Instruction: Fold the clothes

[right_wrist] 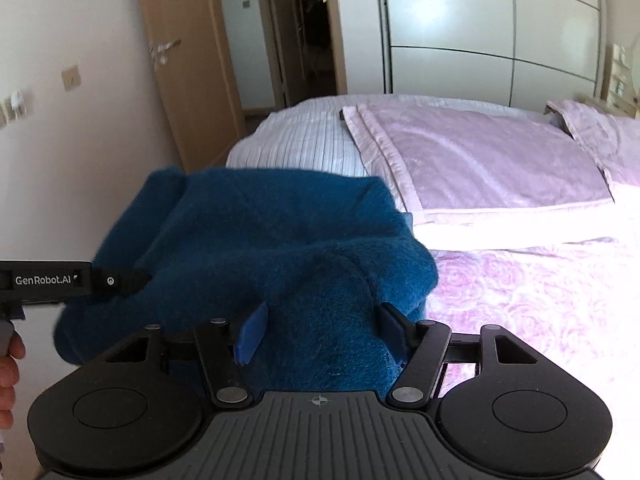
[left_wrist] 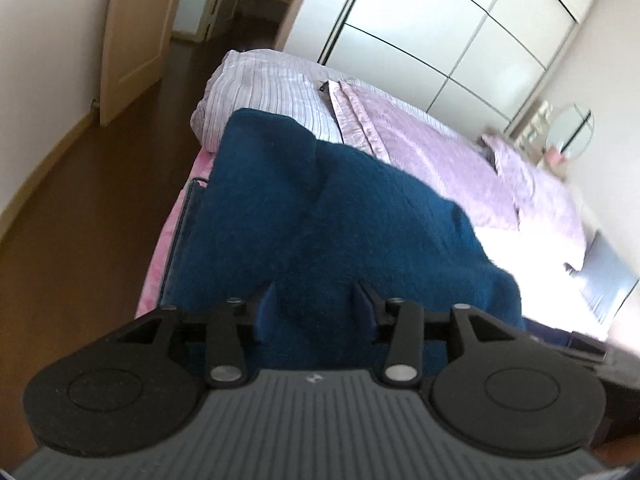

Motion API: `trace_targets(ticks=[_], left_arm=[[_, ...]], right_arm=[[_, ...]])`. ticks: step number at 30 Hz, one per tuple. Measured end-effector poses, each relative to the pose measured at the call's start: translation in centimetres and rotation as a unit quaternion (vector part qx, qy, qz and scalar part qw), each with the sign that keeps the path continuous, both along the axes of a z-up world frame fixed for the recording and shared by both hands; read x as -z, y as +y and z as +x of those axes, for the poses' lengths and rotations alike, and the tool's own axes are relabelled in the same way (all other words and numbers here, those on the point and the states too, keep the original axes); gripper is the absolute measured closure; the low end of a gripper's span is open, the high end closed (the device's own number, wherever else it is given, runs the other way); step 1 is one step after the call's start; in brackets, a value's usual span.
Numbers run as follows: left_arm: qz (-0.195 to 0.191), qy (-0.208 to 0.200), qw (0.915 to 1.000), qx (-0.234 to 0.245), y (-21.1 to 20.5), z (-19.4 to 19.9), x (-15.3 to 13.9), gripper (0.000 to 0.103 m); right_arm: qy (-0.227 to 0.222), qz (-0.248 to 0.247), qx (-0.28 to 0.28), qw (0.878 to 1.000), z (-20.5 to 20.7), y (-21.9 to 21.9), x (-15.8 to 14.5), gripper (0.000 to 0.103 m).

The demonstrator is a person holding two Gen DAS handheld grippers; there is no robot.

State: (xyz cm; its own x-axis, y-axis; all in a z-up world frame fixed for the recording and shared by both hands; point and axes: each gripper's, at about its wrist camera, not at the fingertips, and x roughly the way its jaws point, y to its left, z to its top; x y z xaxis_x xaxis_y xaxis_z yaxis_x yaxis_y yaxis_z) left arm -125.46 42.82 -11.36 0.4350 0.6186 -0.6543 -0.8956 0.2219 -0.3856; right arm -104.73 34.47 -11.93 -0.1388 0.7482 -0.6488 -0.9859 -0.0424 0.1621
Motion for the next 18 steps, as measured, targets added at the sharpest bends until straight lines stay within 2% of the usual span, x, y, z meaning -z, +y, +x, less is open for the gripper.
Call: trace_targets(ticks=[8, 18], left_arm=[[0.011, 0.012, 0.9999, -0.002, -1.4, 1.0, -1.8, 0.063], [0.02, 0.016, 0.9996, -0.012, -3.3, 0.9, -3.8, 0.063]], right_arm=[[0.035, -0.001, 0.024, 0.999, 2.1, -1.0, -2.1, 0.039], [0.046, 0.006, 0.023, 0.999, 2.3, -3.9, -3.1, 0.039]])
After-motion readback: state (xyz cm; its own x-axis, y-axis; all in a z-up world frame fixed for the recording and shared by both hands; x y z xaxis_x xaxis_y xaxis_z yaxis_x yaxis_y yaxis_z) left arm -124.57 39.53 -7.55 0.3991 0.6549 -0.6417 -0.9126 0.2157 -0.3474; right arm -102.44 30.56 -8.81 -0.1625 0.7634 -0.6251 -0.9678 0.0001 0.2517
